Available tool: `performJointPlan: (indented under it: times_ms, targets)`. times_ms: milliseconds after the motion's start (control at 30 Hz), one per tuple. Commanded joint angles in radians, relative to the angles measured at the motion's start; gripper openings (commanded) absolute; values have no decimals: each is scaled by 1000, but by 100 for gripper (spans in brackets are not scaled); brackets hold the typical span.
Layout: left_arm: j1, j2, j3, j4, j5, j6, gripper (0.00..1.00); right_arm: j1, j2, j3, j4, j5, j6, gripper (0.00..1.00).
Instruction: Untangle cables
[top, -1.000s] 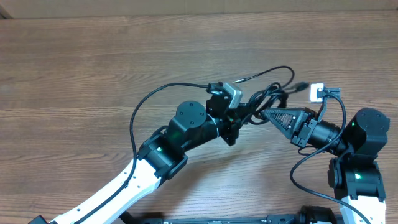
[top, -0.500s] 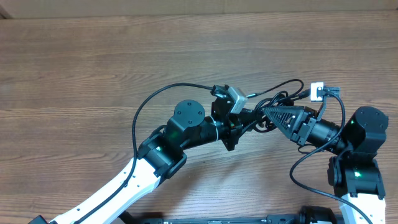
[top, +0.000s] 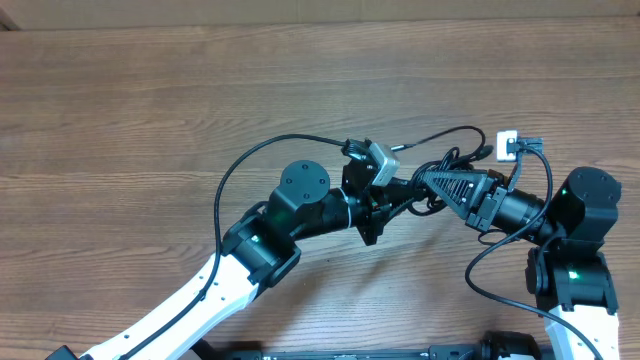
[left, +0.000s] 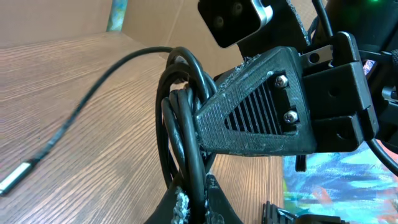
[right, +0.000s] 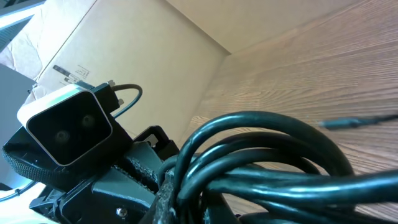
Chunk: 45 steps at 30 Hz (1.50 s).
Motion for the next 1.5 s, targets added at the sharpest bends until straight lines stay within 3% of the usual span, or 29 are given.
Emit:
performJointPlan:
  times_ms: [0,100,200,233,467,567,667,833,867,900,933,1000,1067,1267,1467]
  targets:
    - [-2,-7,13,11,-86,21,4,2,5,10,6,-59,-33,4]
    - [51,-7,13,3,-107,-18,4,2,5,10,8,-109,-50,4]
    - [146,-7,13,-28,-101,-226,4,2,5,10,11,-158,-84,4]
    - [166,-7,13,-43,-76,-243,4,2,5,10,11,-158,-84,4]
    - [175,-7,13,-118,-33,-195,4,2,5,10,105,-259,-75,4]
    - [175,-7,13,-173,-112,-148,4,2,5,10,169,-341,-60,4]
    - [176,-7,13,-246,-347,-142,4,2,5,10,212,-404,-56,4]
    - [177,-7,13,-211,-361,-84,4,2,8,10,212,-402,-56,4]
    - [178,-8,13,-211,-361,-77,4,2,11,10,212,-402,-56,7]
    - [178,-8,13,-211,-360,-74,4,2,16,10,212,-399,-56,27]
    - [178,-8,13,-212,-360,-70,4,2,25,10,211,-391,-56,36]
    - [178,-8,13,-212,-344,-63,4,2,43,10,206,-368,-48,72]
    - [178,-8,13,-224,-338,-63,4,2,66,10,160,-307,-40,100]
    - [178,-28,13,-259,-303,-47,4,2,101,10,112,-223,-6,100]
    - [157,-39,13,-101,64,95,4,2,101,10,106,-208,0,100]
